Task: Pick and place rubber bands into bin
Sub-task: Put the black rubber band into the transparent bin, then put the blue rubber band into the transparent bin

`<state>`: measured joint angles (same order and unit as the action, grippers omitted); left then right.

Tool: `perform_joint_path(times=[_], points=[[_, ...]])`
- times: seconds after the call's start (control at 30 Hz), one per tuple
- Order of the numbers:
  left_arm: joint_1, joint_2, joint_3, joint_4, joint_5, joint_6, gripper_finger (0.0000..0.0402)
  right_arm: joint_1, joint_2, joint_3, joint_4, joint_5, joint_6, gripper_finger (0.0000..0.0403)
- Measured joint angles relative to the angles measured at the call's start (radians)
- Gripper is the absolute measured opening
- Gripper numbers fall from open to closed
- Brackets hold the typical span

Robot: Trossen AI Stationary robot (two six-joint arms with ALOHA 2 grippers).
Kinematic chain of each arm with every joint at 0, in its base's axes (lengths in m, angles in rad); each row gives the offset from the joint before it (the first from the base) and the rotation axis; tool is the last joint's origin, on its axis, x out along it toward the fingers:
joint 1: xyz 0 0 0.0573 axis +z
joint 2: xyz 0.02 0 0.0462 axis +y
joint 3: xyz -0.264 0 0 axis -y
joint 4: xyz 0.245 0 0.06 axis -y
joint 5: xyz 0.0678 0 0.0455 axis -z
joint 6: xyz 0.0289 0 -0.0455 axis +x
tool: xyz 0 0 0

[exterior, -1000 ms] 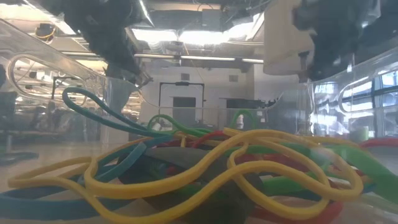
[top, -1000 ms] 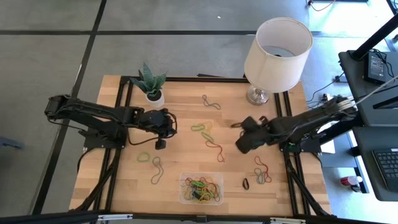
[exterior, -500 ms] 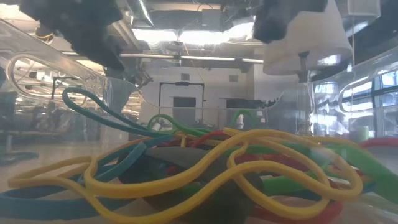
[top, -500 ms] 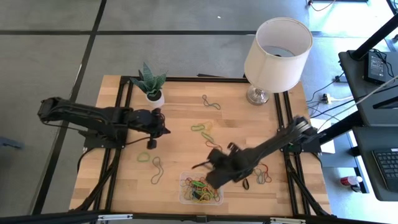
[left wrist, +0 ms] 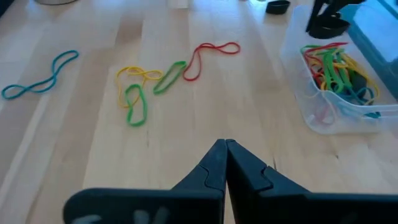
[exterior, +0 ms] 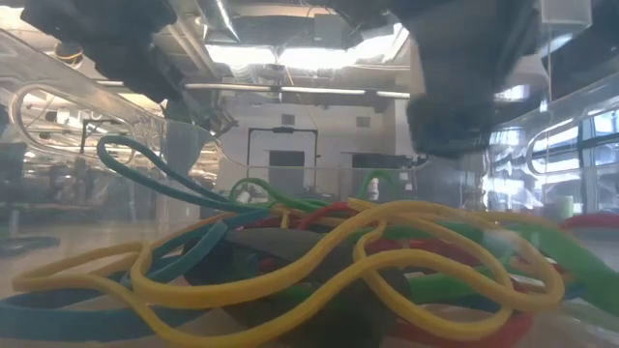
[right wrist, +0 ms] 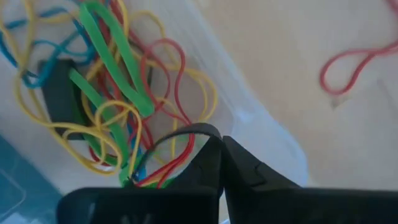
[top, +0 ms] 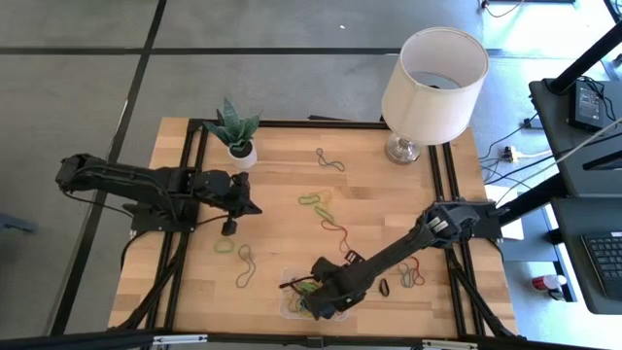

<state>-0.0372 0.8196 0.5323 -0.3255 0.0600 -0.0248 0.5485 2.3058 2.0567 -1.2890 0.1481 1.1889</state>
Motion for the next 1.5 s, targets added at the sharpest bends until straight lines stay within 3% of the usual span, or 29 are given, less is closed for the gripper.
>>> perform_joint_path(times=[0.57,0.9,1.17,1.33,1.5], points=[[0.0,0.0,0.0,0.0,0.028,0.03,0.0002,0.0,0.005,0.0,0.003,-0.011,0.033,0.0101],[0.0,0.001,0.0,0.009,0.013,0.029,0.0002,0.0,0.004,0.029,-0.016,-0.07,-0.102,0.0103],[0.0,0.001,0.001,0.02,-0.012,-0.022,0.0002,0.001,-0.025,0.158,-0.269,0.149,-0.18,0.0075],[0.0,0.001,0.001,0.023,-0.037,-0.041,0.0002,0.016,-0.134,0.032,-0.253,0.294,-0.167,0.0018],[-0.008,0.018,0.002,0.061,-0.044,-0.06,0.0002,0.049,-0.319,-0.273,-0.092,0.33,-0.07,0.0009]])
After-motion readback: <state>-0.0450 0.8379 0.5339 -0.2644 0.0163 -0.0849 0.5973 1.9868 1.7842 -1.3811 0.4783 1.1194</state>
